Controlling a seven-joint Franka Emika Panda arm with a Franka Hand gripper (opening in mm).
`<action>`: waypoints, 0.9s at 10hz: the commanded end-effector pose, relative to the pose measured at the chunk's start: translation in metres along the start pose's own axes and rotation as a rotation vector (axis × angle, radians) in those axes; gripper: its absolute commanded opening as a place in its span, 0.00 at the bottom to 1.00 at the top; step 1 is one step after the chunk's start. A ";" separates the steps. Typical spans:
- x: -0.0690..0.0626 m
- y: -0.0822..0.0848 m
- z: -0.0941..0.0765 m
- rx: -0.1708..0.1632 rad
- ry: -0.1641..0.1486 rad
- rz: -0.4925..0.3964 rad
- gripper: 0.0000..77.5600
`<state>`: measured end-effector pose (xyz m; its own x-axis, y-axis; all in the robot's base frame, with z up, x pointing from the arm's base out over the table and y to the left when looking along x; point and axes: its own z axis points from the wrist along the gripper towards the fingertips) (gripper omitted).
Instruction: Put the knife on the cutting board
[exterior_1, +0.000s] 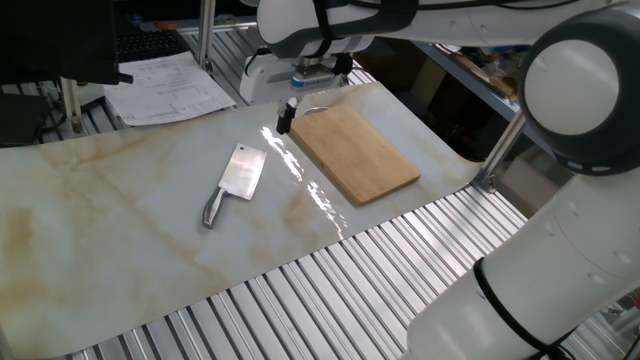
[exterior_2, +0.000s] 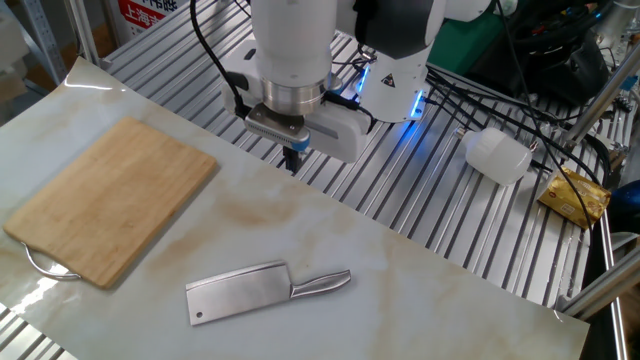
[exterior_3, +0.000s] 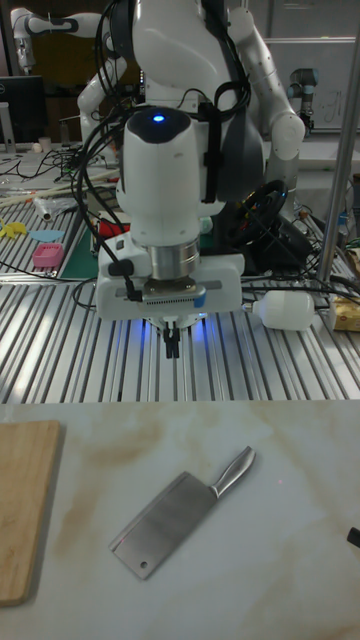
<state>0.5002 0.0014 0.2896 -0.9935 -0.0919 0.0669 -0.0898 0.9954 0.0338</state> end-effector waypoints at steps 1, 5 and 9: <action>-0.004 -0.007 0.013 0.019 -0.003 -0.003 0.00; -0.007 -0.012 0.042 0.060 -0.013 0.036 0.00; -0.006 -0.011 0.059 0.077 -0.014 0.080 0.00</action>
<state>0.5034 -0.0075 0.2303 -0.9983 -0.0200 0.0540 -0.0223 0.9989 -0.0423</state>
